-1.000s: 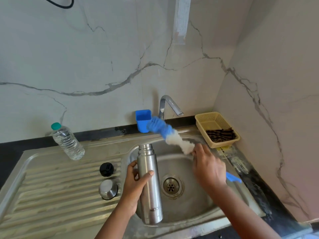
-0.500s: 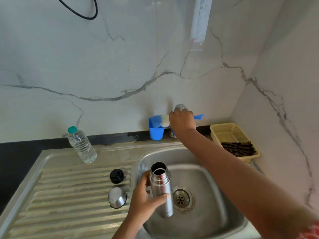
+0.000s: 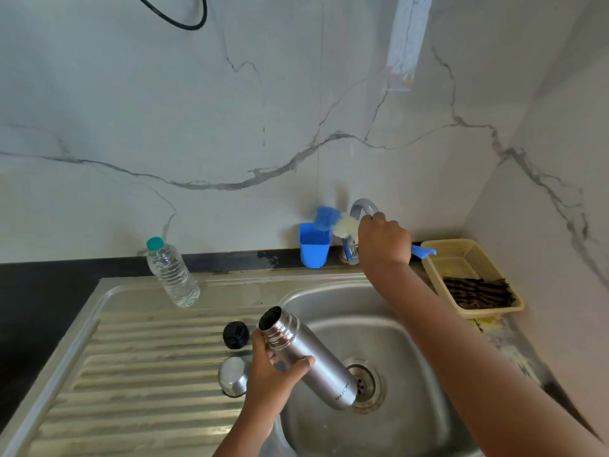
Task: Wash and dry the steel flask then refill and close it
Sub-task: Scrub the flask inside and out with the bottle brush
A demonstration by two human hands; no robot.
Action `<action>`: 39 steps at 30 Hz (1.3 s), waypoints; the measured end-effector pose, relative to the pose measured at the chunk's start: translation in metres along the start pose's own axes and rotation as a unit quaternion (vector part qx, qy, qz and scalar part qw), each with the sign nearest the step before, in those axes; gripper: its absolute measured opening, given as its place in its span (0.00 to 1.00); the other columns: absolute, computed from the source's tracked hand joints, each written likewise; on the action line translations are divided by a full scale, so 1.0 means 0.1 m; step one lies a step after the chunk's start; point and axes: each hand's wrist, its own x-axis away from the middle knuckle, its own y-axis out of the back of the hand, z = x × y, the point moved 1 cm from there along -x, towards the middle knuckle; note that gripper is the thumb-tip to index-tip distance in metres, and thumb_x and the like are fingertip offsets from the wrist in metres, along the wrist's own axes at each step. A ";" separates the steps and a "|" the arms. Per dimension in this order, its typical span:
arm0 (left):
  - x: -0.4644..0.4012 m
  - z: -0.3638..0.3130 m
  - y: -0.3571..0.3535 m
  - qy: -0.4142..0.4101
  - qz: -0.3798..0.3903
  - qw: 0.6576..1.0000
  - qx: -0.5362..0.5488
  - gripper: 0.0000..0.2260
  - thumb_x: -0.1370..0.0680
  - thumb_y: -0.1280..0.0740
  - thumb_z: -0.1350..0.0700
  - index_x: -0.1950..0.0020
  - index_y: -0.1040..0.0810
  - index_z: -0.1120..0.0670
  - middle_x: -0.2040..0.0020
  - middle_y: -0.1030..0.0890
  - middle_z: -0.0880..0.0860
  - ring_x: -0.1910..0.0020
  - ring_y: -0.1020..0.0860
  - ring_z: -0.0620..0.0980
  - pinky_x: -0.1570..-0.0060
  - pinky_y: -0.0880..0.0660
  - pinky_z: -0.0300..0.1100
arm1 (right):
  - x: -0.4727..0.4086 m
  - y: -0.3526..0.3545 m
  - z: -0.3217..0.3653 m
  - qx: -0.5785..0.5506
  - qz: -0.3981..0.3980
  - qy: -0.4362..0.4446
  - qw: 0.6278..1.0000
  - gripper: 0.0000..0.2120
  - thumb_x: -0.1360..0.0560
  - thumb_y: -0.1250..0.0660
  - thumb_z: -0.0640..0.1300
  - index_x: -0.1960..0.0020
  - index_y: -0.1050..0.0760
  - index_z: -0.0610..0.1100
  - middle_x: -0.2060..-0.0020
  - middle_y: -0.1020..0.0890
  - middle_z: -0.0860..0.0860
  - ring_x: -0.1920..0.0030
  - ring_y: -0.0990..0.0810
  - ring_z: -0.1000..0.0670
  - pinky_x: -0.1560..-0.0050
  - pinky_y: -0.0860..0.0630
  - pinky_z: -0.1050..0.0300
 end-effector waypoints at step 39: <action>0.11 0.00 0.08 0.022 -0.019 0.992 0.121 0.33 0.40 0.19 0.55 0.39 0.27 0.46 0.47 0.16 0.50 0.45 0.17 0.49 0.50 0.20 0.50 | 1.15 -0.95 -0.26 -0.404 0.137 -0.002 0.904 0.16 0.22 0.35 0.45 0.42 0.41 0.49 0.52 0.23 0.51 0.58 0.20 0.51 0.58 0.20 0.52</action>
